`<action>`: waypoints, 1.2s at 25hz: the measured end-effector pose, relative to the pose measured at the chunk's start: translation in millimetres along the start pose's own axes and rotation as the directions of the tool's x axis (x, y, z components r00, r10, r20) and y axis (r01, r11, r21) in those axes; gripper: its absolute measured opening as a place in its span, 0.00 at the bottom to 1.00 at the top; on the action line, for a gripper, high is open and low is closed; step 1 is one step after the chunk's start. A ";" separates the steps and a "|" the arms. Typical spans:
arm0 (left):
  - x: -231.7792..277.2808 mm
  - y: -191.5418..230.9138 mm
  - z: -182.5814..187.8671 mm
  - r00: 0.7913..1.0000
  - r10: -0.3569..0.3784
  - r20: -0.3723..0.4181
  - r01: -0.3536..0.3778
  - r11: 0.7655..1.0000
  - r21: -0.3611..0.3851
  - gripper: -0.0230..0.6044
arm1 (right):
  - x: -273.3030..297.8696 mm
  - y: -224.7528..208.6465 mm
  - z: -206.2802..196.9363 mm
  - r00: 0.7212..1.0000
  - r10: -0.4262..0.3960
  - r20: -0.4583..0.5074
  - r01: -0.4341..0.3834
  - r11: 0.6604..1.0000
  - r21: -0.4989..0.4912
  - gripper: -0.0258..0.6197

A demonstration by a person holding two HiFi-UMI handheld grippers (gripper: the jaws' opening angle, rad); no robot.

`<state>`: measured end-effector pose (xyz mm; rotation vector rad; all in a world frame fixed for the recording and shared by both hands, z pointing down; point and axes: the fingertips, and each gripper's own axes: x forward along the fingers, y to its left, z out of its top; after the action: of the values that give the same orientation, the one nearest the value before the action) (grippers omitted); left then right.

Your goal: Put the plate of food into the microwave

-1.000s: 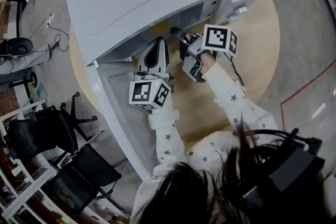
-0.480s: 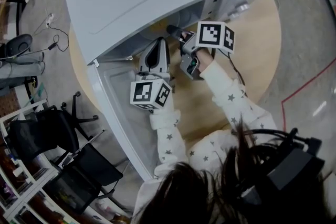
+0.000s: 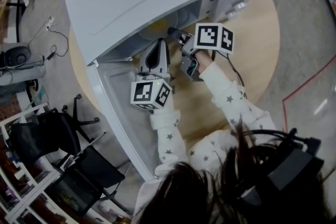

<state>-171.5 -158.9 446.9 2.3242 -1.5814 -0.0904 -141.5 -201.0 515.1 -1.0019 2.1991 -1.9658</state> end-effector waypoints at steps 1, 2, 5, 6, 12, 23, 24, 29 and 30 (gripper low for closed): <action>0.4 -0.5 1.9 1.000 -0.002 0.000 0.002 1.000 0.000 0.03 | -0.4 1.8 -0.1 1.000 0.006 -0.003 -0.006 1.000 0.007 0.18; 0.6 -1.8 2.7 1.000 -0.005 0.001 0.005 1.000 -0.001 0.03 | -1.7 3.1 -0.7 1.000 0.016 -0.007 -0.016 1.000 0.016 0.18; -0.1 -6.9 -0.1 0.999 -0.033 0.009 0.033 0.999 -0.008 0.03 | -6.3 0.5 -4.4 0.999 0.038 -0.012 -0.038 0.999 0.036 0.18; -0.2 -8.9 -1.3 0.999 -0.053 0.014 0.053 0.999 -0.013 0.03 | -7.3 -1.9 -5.1 0.999 0.043 -0.009 -0.043 0.998 0.041 0.18; -3.5 -29.3 -1.9 0.986 -0.161 0.051 0.163 0.985 -0.048 0.03 | -15.2 -4.9 -16.3 0.989 0.143 -0.034 -0.142 0.989 0.050 0.18; -18.7 -108.1 31.9 0.959 -0.247 0.138 0.255 0.966 -0.048 0.03 | -101.4 29.6 -2.0 0.955 0.288 -0.073 -0.287 0.958 0.025 0.07; -22.2 -113.0 32.4 0.959 -0.249 0.136 0.257 0.966 -0.044 0.03 | -107.2 31.8 -2.6 0.949 0.307 -0.071 -0.305 0.952 0.037 0.07; -44.0 -140.8 35.5 0.958 -0.255 0.135 0.260 0.965 -0.024 0.03 | -137.6 49.8 -13.3 0.904 0.415 -0.105 -0.413 0.910 0.037 0.05; -46.9 -146.1 37.5 0.956 -0.257 0.139 0.262 0.965 -0.020 0.03 | -144.7 56.9 -14.0 0.886 0.451 -0.105 -0.450 0.892 0.041 0.05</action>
<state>-67.7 -76.2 361.3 2.5300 -1.3085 -0.3435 -57.6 -120.7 410.7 -0.3305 2.2056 -1.8478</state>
